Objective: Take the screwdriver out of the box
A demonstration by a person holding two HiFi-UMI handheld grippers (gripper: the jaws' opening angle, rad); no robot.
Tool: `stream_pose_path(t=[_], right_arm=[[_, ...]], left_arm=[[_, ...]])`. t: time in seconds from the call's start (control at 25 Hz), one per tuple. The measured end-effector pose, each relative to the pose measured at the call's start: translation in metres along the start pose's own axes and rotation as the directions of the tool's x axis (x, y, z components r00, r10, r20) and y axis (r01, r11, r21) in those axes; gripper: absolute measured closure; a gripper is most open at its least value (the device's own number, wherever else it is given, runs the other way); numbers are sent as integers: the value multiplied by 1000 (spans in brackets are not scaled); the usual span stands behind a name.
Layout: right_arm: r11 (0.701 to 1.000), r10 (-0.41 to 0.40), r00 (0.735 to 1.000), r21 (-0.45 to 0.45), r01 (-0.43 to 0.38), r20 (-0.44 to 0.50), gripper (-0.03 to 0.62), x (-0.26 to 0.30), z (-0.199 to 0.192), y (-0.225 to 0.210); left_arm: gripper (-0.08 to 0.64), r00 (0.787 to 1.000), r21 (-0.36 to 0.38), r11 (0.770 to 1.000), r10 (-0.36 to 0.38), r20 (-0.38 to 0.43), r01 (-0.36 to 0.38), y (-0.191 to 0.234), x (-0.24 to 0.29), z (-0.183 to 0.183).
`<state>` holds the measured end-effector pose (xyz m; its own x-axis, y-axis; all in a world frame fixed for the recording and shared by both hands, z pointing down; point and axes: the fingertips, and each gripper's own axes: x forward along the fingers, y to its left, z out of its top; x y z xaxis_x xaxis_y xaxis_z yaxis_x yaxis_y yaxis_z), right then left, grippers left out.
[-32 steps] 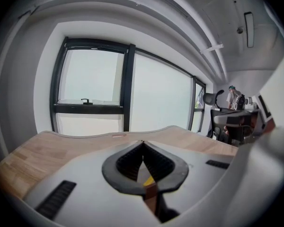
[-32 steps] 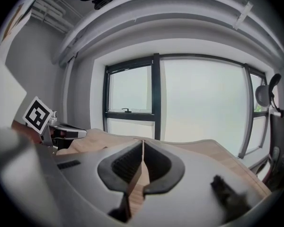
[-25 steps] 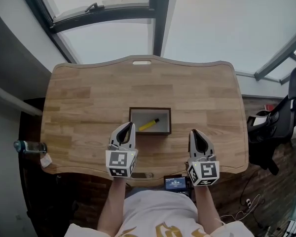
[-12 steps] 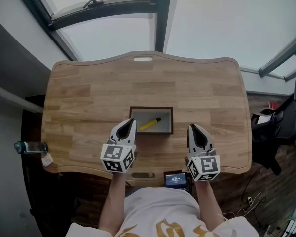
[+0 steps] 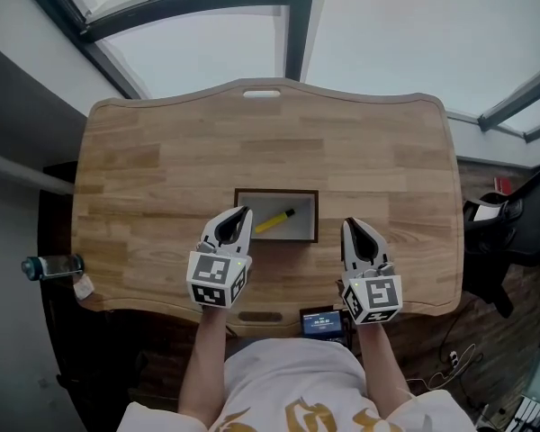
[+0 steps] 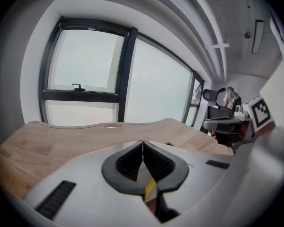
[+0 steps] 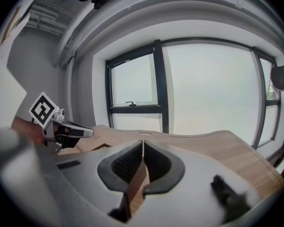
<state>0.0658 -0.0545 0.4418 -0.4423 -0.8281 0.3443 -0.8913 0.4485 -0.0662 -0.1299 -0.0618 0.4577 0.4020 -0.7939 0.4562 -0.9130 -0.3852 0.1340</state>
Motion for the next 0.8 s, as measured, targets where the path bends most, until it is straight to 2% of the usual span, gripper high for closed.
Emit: stream_pose_path(t=[0.24,0.48,0.64,0.8], right_arm=[[1000,9,1000,11,-9,-28,558,12,-9,-7],[999,17,999,28,-15,-51,558,25,-18,-13],[999,25,997,31,-23,-75,558,34,-28,-14],[999,34,995,30,-32,-92,558,41,-33,-13]], left_arm=[[546,996,62,997,-42,-78,47,-7,21,-6],[545,975,130,984,-98,-199,126,-18,42,-20],[545,945,154,969,-141,-295,193,-27,51,-33],[545,899,193,945,-168,-404,263,-34,58,-50]])
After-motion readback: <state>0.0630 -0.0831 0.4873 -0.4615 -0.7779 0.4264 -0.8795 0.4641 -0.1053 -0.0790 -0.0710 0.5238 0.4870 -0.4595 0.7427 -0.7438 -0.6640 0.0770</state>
